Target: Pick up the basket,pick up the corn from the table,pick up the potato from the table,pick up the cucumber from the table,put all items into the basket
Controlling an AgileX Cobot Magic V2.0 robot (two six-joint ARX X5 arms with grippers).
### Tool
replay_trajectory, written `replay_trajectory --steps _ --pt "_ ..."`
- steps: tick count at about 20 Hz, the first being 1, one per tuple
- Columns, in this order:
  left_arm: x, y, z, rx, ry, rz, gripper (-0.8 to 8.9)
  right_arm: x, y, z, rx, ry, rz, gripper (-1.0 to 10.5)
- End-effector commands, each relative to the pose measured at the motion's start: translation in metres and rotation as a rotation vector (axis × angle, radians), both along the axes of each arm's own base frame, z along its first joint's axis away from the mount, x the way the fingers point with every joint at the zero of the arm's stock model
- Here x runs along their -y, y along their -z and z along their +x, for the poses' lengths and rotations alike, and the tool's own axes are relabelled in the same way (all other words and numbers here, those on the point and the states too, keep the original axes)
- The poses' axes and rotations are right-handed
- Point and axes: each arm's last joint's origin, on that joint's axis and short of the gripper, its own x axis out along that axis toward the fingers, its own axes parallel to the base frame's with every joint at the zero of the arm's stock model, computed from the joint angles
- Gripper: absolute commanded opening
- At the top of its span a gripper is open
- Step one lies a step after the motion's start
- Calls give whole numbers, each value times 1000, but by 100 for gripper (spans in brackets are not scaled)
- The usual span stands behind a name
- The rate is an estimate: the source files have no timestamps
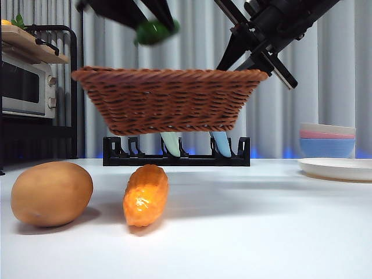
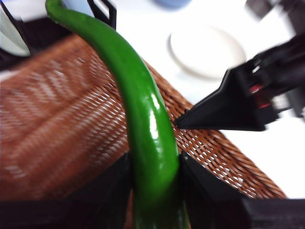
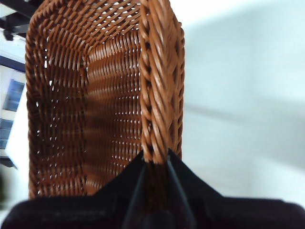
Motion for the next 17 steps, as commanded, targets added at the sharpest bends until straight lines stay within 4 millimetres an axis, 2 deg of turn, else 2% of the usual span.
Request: replay_trajectory --steps 1,5,6,8,9,14,17 --pt "18 28 11 -83 11 51 -8 -3 -4 1 -8 -17 55 -11" --pt "33 48 12 -151 45 104 1 -1 -4 1 -11 -11 56 -11" --pt "33 50 11 -162 48 114 40 0 -4 2 -12 -6 57 -11" --pt "32 51 10 -175 42 130 433 2 -4 3 -12 1 57 -11" --pt "32 52 10 -172 28 143 570 4 -4 4 -12 7 57 -11" --pt "30 43 7 -146 32 118 566 13 -3 7 -15 32 54 -11" --pt "20 12 -6 -89 36 71 566 18 -3 9 -2 40 45 -11"
